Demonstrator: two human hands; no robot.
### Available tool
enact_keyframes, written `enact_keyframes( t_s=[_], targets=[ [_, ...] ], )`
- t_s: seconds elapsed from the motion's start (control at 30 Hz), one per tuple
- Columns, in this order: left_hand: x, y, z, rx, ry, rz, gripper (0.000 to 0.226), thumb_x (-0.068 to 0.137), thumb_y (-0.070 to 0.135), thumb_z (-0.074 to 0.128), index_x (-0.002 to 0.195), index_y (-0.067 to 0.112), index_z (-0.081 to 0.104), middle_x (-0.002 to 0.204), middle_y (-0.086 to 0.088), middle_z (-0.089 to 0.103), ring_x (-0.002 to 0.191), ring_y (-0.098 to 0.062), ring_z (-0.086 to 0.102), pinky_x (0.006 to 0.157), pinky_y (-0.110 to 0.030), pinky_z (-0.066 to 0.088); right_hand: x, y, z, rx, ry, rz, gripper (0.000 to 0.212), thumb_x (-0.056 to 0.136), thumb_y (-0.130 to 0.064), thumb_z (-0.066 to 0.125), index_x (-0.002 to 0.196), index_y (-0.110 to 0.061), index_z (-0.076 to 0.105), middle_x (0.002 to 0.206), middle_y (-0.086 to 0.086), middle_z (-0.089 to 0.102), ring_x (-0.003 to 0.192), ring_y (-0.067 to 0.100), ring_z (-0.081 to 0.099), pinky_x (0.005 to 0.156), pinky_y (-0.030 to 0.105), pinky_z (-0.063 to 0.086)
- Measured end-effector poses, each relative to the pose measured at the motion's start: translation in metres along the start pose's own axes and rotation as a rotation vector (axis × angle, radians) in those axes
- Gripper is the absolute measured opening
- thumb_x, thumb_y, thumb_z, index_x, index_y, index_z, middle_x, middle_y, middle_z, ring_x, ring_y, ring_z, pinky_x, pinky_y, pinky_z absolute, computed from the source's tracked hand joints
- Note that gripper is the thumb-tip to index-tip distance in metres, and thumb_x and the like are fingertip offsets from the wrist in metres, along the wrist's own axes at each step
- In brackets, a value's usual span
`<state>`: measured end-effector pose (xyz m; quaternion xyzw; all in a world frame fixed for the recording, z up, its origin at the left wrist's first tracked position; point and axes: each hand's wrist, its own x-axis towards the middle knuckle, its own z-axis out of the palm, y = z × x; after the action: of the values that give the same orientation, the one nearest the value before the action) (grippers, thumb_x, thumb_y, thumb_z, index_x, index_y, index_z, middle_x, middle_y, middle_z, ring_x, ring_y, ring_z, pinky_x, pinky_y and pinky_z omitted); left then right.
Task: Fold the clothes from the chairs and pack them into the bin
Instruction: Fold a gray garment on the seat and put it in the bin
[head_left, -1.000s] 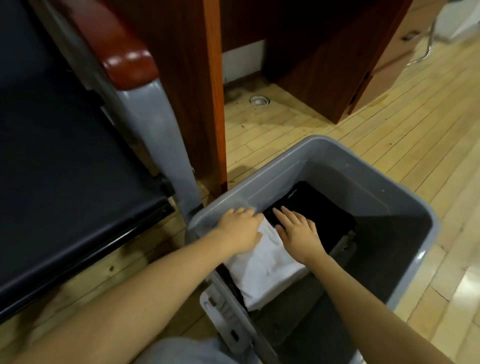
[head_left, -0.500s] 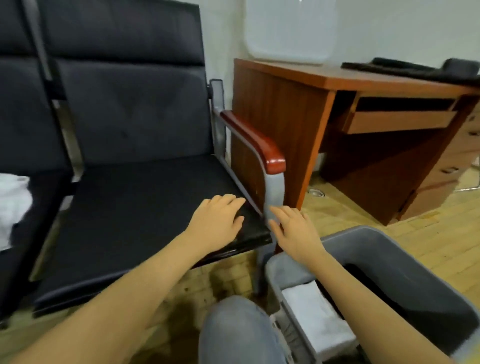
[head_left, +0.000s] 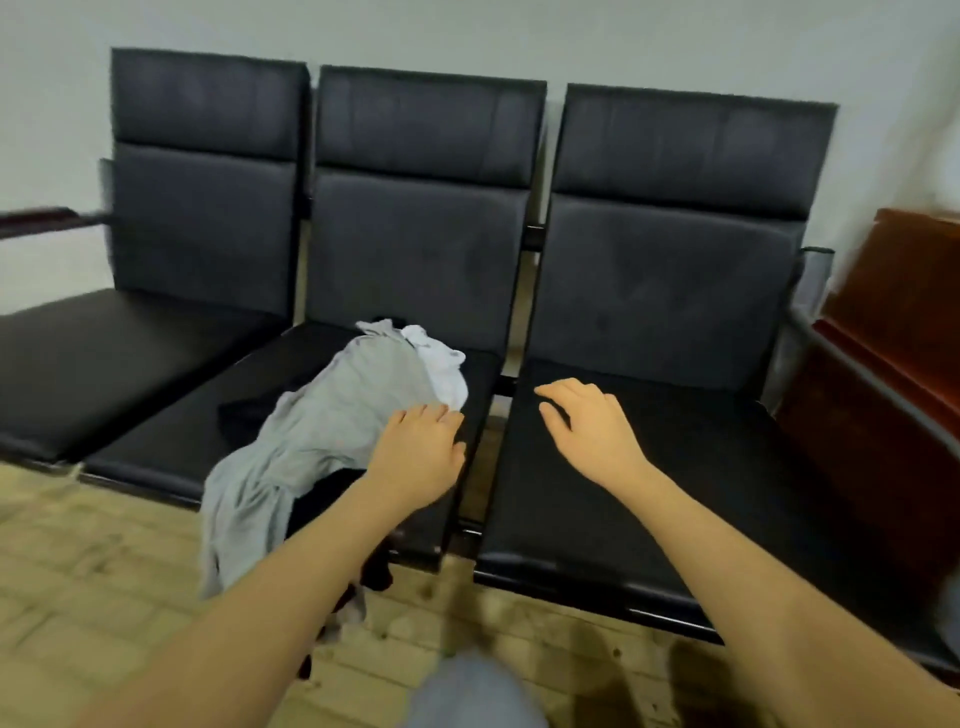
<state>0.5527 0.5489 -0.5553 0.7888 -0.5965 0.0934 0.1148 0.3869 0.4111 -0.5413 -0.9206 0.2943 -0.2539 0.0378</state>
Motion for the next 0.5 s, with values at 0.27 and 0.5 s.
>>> enact_keyframes(
  t_s=[0.27, 0.5],
  targets=[
    [-0.019, -0.113, 0.038, -0.015, 0.015, -0.347, 0.047, 0.092, 0.039, 0.032, 0.113, 0.009, 0.061, 0.122, -0.009, 0.059, 0.118, -0.028, 0.052, 0.098, -0.038, 0.035, 0.060, -0.070, 0.123, 0.215, -0.244, 0.032, 0.032, 0.099, -0.039, 0.041, 0.122, -0.028, 0.061, 0.128, -0.009, 0.058, 0.118, 0.015, 0.047, 0.088, 0.033, 0.018],
    [-0.028, -0.141, 0.071, -0.059, -0.182, -0.375, 0.057, 0.101, 0.045, 0.025, 0.150, 0.016, 0.019, 0.158, 0.001, 0.012, 0.145, -0.017, 0.009, 0.116, -0.035, 0.005, 0.072, -0.116, 0.177, 0.336, -0.222, 0.101, 0.022, 0.089, -0.048, 0.057, 0.102, -0.033, 0.066, 0.114, -0.015, 0.058, 0.113, 0.011, 0.044, 0.074, 0.030, 0.011]
  ],
)
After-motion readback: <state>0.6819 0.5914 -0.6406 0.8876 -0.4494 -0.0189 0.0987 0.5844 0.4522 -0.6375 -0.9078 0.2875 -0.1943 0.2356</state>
